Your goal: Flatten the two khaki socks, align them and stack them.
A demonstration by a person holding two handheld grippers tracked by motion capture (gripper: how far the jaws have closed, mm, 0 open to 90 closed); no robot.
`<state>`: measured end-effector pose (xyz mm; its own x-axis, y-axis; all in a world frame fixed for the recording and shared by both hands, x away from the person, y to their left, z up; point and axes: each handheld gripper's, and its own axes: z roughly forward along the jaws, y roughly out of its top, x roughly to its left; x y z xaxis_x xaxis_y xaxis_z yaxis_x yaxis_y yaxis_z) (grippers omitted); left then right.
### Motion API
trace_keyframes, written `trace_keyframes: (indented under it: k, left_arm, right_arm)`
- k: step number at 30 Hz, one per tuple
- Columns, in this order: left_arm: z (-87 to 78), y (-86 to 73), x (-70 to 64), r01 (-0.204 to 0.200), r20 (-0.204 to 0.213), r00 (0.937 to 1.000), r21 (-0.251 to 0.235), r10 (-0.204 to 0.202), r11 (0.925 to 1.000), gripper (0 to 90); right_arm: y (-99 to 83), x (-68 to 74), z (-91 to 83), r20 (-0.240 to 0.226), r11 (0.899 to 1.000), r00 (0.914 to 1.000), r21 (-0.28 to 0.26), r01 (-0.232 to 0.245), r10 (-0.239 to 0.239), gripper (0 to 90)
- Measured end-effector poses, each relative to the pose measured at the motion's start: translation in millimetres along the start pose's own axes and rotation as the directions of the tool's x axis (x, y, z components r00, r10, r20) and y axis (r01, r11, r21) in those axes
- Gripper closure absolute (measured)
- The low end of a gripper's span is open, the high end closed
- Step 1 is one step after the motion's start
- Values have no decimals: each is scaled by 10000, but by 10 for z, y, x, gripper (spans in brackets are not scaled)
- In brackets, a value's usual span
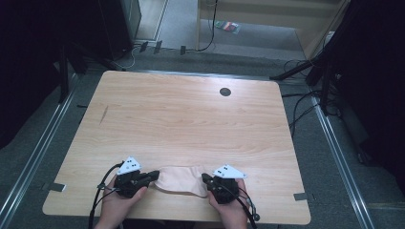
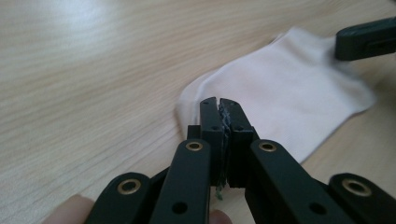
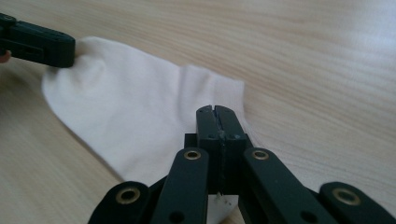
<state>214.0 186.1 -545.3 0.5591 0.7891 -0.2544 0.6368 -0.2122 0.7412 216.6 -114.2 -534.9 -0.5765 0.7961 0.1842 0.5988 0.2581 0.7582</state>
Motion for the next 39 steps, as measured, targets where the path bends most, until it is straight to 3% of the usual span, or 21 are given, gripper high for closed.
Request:
trace_keyframes:
  k: [3, 6, 8, 10, 12, 14, 16, 19, 22, 25, 27, 29, 32, 35, 37, 39]
  left_arm:
    - [41, -20, 22, 62, -71, 10000, 118, -61, 9999, 885]
    - [51, -27, 4, -64, -198, 9998, 73, 66, 10000, 884]
    - [45, -28, 17, 73, 7, 10000, -32, -73, 10000, 859]
    - [10, -21, 20, 65, 360, 9993, -311, -54, 9995, 792]
    - [-66, -1, 18, -7, 661, 9978, -747, 57, 9972, 758]
    - [-104, 8, 17, 7, 686, 9976, -932, 58, 9956, 751]
    - [-175, 6, 64, 223, 765, 9970, -1297, -124, 9913, 752]
    - [-208, -5, 125, 409, 667, 9973, -1516, -311, 9876, 745]
    - [-285, -9, 204, 670, 585, 9967, -1941, -567, 9787, 745]
    - [-350, -18, 268, 680, 501, 9970, -2242, -582, 9722, 728]
    - [-387, -26, 313, 683, 423, 9973, -2447, -597, 9672, 657]
    - [-425, -29, 360, 749, 214, 9972, -2661, -717, 9610, 560]
    - [-474, -35, 423, 686, -407, 9957, -2843, -835, 9563, 406]
    - [-518, -37, 469, 674, -848, 9917, -2938, -963, 9535, 230]
    - [-568, -40, 539, 740, -931, 9899, -3028, -1068, 9502, 178]
    - [-600, -58, 600, 671, -1119, 9881, -3004, -1050, 9515, 144]
  right_arm:
    - [-30, -26, 92, 222, 9990, 9997, 427, -122, 112, 900]
    - [-44, -42, 109, 204, 9987, 9997, 504, -106, 96, 900]
    - [-39, -32, 110, 318, 9985, 9995, 547, 40, -58, 900]
    - [-37, -32, 101, 304, 9984, 9995, 556, -98, 81, 900]
    - [-31, -38, 68, 84, 9996, 9999, 277, -106, 104, 900]
    - [-19, -35, 44, 67, 9999, 9999, 115, -117, 117, 900]
    - [32, -35, -32, 69, 9993, 9999, -344, -150, 152, 900]
    - [45, -49, -71, 84, 9981, 9999, -608, -137, 142, 900]
    - [52, -96, -139, 214, 9960, 9997, -882, -127, 146, 900]
    - [60, -164, -214, 443, 9943, 9990, -1062, 54, -7, 884]
    - [59, -223, -254, 323, 9924, 9995, -1230, 72, -32, 753]
    - [54, -271, -291, 620, 9891, 9980, -1453, 233, -144, 599]
    - [65, -354, -338, 883, 9849, 9959, -1696, 339, -190, 346]
    - [76, -461, -388, 1270, 9810, 9914, -1938, -65, 317, 76]
    - [80, -527, -404, 1299, 9823, 9903, -1857, -254, 502, 0]
    - [72, -617, -431, 1337, 9822, 9890, -1841, -378, 632, 0]
